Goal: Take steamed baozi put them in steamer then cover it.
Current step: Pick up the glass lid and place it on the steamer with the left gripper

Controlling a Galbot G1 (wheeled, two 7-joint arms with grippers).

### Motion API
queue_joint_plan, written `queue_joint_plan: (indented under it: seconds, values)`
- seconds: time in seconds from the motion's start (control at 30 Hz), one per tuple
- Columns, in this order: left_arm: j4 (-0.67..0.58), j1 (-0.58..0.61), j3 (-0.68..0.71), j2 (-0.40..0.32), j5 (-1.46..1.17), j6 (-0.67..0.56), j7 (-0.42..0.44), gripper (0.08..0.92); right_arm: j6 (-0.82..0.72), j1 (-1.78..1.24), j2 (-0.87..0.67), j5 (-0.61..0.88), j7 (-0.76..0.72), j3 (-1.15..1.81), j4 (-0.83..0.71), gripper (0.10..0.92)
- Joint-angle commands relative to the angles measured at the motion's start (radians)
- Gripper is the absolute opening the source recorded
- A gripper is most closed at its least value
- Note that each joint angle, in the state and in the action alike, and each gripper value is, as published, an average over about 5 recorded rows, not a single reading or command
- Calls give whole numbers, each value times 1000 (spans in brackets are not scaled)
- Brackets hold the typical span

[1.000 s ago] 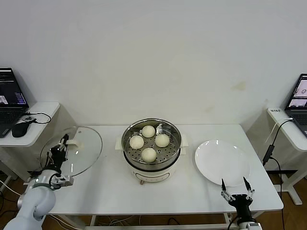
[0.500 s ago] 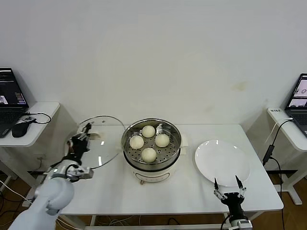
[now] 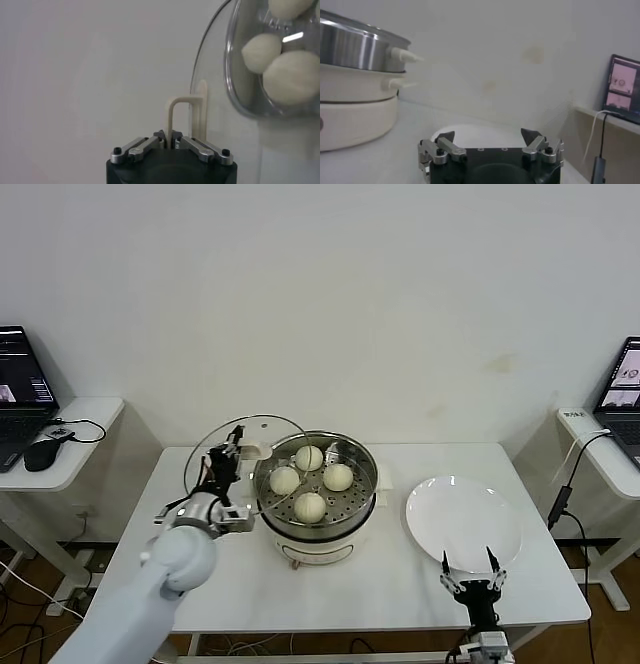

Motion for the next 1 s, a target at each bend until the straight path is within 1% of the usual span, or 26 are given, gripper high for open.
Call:
queue_joint_plan:
  seconds: [0.03,0.2,0.3,0.67,1.0]
  values:
    - [36,-92,100,-139,297,122,195,140,-48,16,11,-108,61,-5,-11,823]
    - [60,-95,103,-240,399,124,239,140,-54,16,12,-134,67,-11,-20,823]
    - [79,-101,111,-281,415,126,246,140,-56,14,12,-140,67,-17,-22,823]
    - [174,-113,138,-388,443,128,240,140,-45,9,12,-147,67,-15,-41,823]
    - [214,-98,141,-445,490,111,231,140,-31,9,10,-143,65,-13,-47,823]
